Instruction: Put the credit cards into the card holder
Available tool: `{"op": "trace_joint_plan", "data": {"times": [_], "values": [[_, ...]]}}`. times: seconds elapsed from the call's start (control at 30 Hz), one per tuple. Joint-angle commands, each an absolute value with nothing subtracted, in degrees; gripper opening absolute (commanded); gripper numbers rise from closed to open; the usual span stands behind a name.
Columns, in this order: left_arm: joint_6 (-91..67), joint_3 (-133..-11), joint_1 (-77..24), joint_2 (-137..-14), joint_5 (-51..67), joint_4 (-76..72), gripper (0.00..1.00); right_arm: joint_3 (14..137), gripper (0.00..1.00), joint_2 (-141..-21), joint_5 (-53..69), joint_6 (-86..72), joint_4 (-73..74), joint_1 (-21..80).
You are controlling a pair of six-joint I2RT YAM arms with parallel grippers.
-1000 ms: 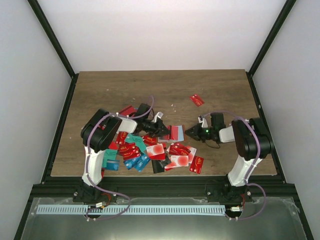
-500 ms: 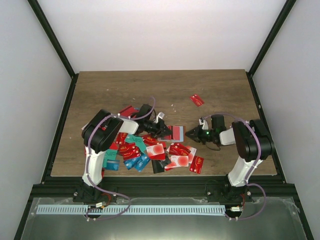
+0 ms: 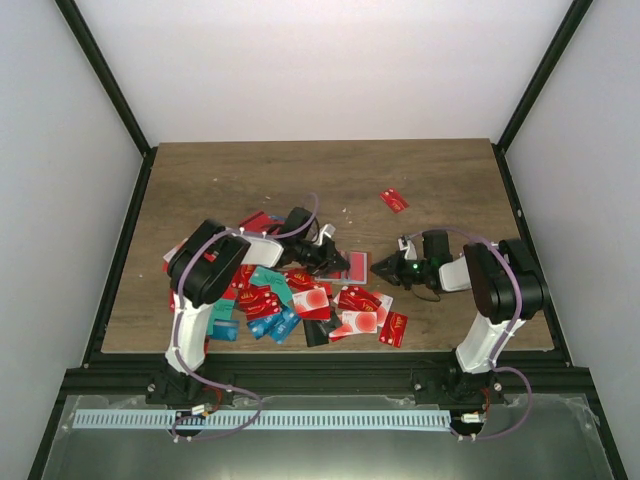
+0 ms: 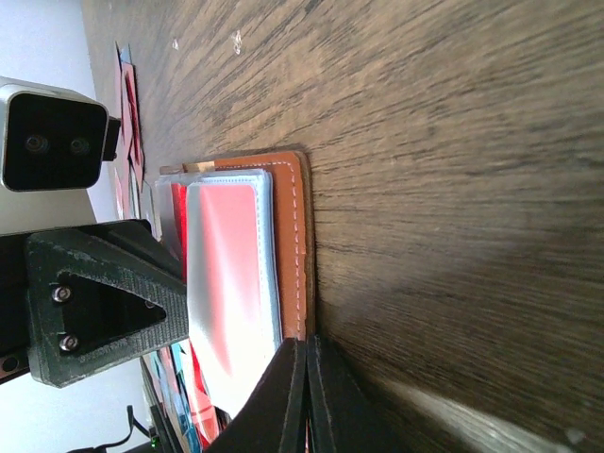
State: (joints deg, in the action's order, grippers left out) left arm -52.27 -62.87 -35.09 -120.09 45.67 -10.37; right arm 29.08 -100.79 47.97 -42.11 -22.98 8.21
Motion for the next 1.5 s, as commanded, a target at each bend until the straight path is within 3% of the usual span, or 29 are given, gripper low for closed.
{"op": "trace_joint_plan", "data": {"times": [0.0,0.2,0.57,0.9,1.13,1.37,1.47], "values": [[-50.94,-64.12,-36.43,-123.39,43.25,-6.57,0.06,28.02,0.04,-101.24,47.58,-42.45,-19.63,9.58],[-47.07,-65.58,-36.43,-122.23,40.05,-0.63,0.18,28.30,0.03,-101.07,47.19,-42.19,-18.89,9.56],[-40.45,-67.38,-36.47,-116.00,33.51,11.18,0.57,29.07,0.03,-100.79,46.25,-41.84,-17.87,9.48],[-33.40,-67.94,-35.64,-107.99,27.84,20.32,0.78,29.83,0.03,-101.34,45.90,-41.41,-17.00,9.49],[-24.83,-67.31,-33.49,-103.35,21.72,25.65,0.84,30.66,0.03,-101.69,45.79,-41.15,-16.32,9.49],[-18.13,-68.29,-33.53,-102.44,10.79,30.46,0.85,30.99,0.04,-101.34,46.49,-41.02,-16.32,9.49],[-17.62,-68.75,-33.66,-103.53,7.32,31.07,0.84,30.98,0.09,-101.02,47.54,-40.92,-16.72,9.47]]}}
